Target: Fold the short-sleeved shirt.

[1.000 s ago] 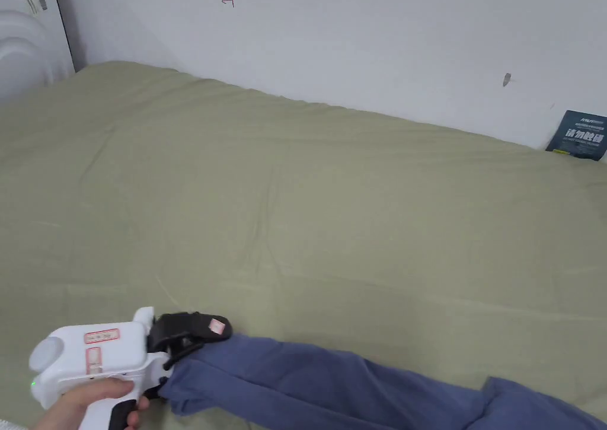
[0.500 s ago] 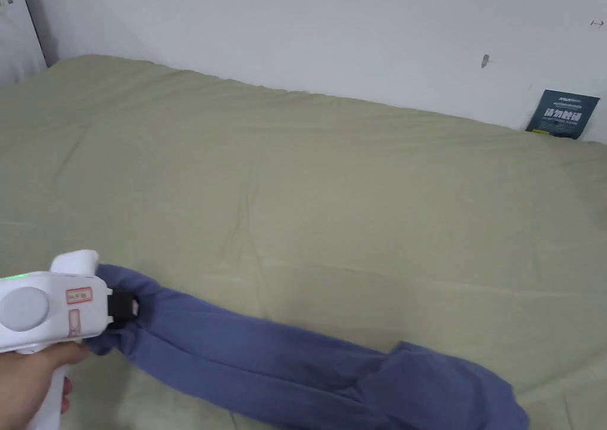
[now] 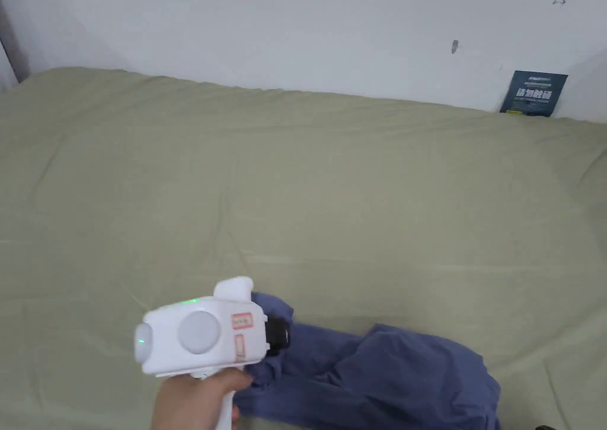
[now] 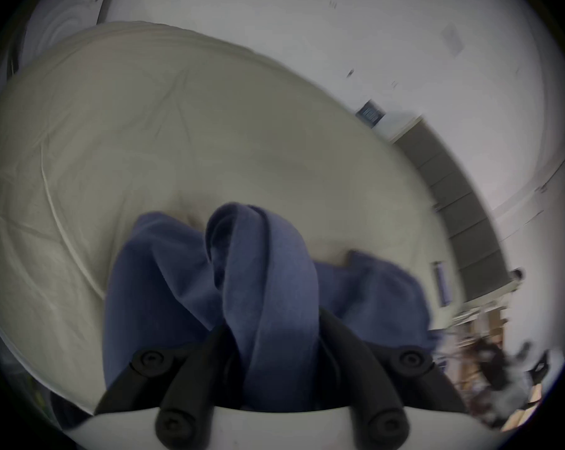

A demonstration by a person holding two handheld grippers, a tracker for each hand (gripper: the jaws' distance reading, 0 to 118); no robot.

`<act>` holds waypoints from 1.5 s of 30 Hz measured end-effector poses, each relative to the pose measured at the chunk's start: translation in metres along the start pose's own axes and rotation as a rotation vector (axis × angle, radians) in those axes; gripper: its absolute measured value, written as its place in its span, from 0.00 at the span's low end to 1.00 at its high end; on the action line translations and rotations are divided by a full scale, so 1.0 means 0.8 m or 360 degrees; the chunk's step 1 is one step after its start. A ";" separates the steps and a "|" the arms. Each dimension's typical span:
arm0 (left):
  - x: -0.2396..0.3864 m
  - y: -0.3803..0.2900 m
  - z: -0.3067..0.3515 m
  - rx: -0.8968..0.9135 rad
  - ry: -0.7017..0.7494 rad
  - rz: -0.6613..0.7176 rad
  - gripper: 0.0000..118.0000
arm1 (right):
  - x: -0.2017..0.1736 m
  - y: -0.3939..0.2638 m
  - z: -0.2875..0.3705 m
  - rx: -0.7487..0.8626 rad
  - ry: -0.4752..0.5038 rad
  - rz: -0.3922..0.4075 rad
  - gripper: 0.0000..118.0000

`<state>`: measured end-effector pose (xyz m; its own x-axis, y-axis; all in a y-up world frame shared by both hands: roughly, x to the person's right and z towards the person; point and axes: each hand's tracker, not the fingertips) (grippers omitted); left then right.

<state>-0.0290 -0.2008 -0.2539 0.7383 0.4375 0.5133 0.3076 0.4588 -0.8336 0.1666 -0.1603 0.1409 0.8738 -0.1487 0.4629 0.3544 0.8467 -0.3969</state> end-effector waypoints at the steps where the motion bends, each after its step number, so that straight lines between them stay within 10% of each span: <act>1: -0.001 -0.005 -0.016 -0.0014 0.0106 -0.0047 0.04 | 0.000 0.001 0.004 0.0013 -0.0004 0.0002 0.00; 4: -0.004 -0.011 -0.020 -0.0033 0.0033 -0.0037 0.23 | 0.000 0.005 0.012 0.0045 -0.0005 0.0016 0.00; 6: 0.005 -0.003 0.009 -0.0026 -0.0166 -0.0045 0.82 | 0.001 0.006 0.012 0.0050 0.0012 0.0001 0.00; 7: 0.017 -0.003 0.033 0.0019 -0.0187 -0.0091 0.90 | 0.001 0.006 0.011 0.0051 0.0014 -0.0015 0.00; 14: -0.038 0.011 0.120 0.0430 0.0100 -0.0118 0.82 | -0.001 0.009 0.007 0.0054 0.0069 -0.0081 0.00; 17: -0.075 0.015 0.109 0.0421 0.0234 0.0012 0.17 | -0.003 0.010 0.005 0.0051 0.0079 -0.0081 0.00; 18: -0.081 0.013 0.099 0.0366 0.0223 0.0026 0.14 | -0.003 0.009 0.004 0.0047 0.0081 -0.0081 0.00; 32: 0.083 -0.046 -0.050 -0.0094 -0.0162 -0.0435 0.14 | 0.010 0.006 0.004 0.0029 0.0062 -0.0137 0.00; 44: -0.014 -0.073 0.113 0.0275 0.0125 -0.0611 0.15 | -0.001 0.006 -0.004 0.0019 0.0120 -0.0110 0.00; 45: -0.024 -0.069 0.117 0.0291 0.0126 -0.0563 0.34 | -0.003 0.005 -0.005 0.0019 0.0124 -0.0106 0.00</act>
<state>-0.1165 -0.1620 -0.1986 0.6522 0.1701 0.7388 0.4448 0.7033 -0.5545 0.1670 -0.1586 0.1352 0.8720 -0.2437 0.4246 0.4089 0.8395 -0.3579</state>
